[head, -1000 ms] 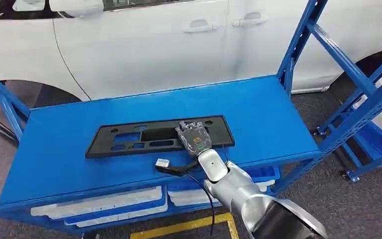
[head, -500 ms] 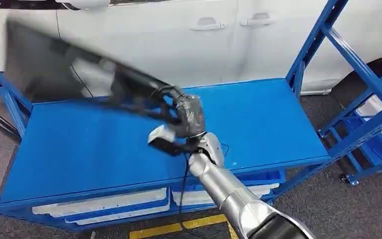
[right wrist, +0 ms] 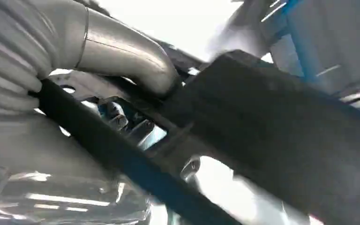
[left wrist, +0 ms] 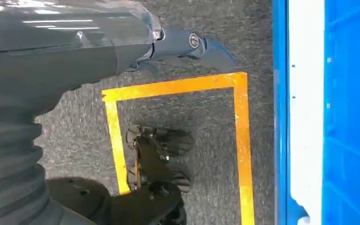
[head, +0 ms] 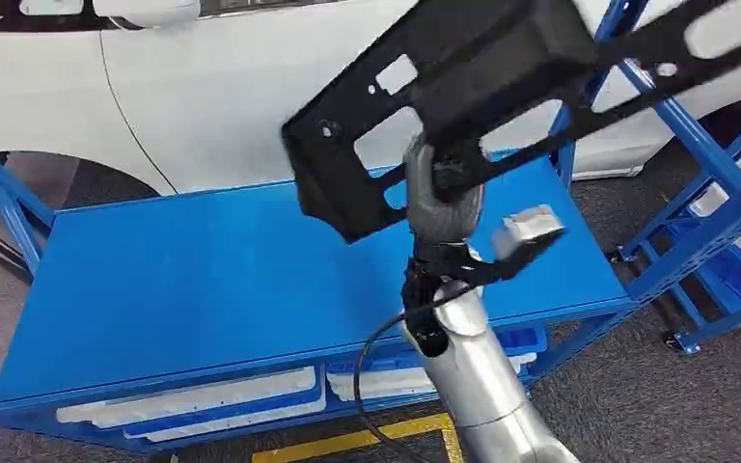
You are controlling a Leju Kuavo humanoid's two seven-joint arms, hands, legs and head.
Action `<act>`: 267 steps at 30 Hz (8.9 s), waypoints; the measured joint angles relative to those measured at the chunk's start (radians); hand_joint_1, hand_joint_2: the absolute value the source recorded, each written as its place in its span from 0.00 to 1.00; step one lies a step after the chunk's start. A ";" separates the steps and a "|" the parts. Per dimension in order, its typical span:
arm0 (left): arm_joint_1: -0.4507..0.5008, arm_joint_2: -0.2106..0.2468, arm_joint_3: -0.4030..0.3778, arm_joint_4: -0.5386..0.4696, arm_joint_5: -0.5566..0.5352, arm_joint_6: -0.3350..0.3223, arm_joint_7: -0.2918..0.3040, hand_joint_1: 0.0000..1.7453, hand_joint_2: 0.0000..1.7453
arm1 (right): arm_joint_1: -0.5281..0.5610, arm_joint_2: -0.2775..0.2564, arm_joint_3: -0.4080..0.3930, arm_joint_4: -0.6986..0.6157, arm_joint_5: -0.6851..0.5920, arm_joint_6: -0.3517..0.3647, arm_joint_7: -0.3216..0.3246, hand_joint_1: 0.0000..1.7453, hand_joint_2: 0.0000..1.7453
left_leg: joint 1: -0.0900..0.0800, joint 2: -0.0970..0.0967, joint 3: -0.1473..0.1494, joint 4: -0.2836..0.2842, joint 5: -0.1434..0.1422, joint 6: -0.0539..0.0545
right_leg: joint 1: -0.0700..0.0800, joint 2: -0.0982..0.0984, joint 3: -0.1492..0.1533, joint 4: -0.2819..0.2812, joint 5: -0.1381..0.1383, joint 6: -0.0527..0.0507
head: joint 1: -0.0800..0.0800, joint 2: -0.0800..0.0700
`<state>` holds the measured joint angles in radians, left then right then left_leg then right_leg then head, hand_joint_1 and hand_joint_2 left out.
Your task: Take the parts from the cabinet and place them on the table.
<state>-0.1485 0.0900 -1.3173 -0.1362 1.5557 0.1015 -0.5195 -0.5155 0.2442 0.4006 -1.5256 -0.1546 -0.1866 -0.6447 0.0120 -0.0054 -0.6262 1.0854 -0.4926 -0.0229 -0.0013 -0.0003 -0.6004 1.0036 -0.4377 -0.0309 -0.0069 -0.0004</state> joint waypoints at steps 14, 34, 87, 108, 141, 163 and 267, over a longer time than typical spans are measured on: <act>0.026 0.013 0.020 0.001 0.000 0.024 0.127 0.00 1.00 | 0.197 -0.168 0.118 -0.409 -0.062 0.464 -0.052 1.00 1.00 | 0.001 0.003 0.038 -0.089 0.072 0.036 | 0.007 0.007 0.007 0.022 -0.031 0.035 | 0.000 0.000; 0.025 0.014 -0.001 0.002 -0.003 0.074 0.238 0.00 1.00 | 0.088 -0.336 0.220 -0.413 -0.243 0.360 -0.053 1.00 1.00 | 0.010 0.001 -0.110 0.230 -0.090 -0.019 | 0.003 0.000 0.020 0.000 -0.009 -0.005 | 0.000 0.000; 0.021 0.013 -0.002 0.005 -0.001 0.111 0.275 0.00 1.00 | -0.006 -0.438 0.340 -0.415 -0.269 0.335 -0.050 1.00 1.00 | -0.013 0.020 -0.017 -0.076 0.110 0.029 | -0.009 -0.025 0.118 0.013 -0.090 0.056 | 0.000 0.000; 0.025 0.023 0.045 0.007 0.000 0.144 0.333 0.00 1.00 | -0.025 -0.434 0.245 -0.458 -0.157 0.371 -0.037 1.00 1.00 | 0.002 -0.011 0.079 -0.122 0.063 0.038 | -0.004 0.043 0.011 0.054 -0.065 0.047 | 0.000 0.000; 0.041 -0.001 -0.002 0.007 -0.029 0.133 0.319 0.00 1.00 | 0.164 -0.487 0.082 -0.571 -0.033 0.420 -0.053 1.00 1.00 | -0.003 0.019 0.087 -0.108 0.041 0.050 | -0.012 0.013 -0.119 0.250 -0.120 0.060 | 0.000 0.000; 0.044 -0.019 0.027 0.007 0.000 0.140 0.309 0.00 1.00 | 0.152 -0.386 0.138 -0.427 -0.025 0.367 0.012 1.00 1.00 | 0.010 -0.068 0.084 -0.084 0.021 0.003 | -0.002 0.095 -0.001 0.007 0.014 0.017 | 0.000 0.000; 0.055 -0.002 0.199 0.009 -0.002 0.158 0.334 0.00 1.00 | 0.163 -0.295 0.070 -0.264 0.012 0.422 -0.018 1.00 1.00 | 0.000 0.050 0.066 -0.084 0.031 0.039 | -0.011 0.005 -0.150 0.299 -0.113 0.059 | 0.000 0.000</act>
<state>-0.0932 0.0881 -1.1181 -0.1274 1.5537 0.2590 -0.1858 -0.3528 -0.0511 0.4704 -1.7895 -0.1423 0.2350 -0.6626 0.0115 0.0448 -0.5599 1.0011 -0.4614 0.0163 -0.0124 0.0052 -0.7506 1.3025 -0.5509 0.0284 -0.0065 -0.0004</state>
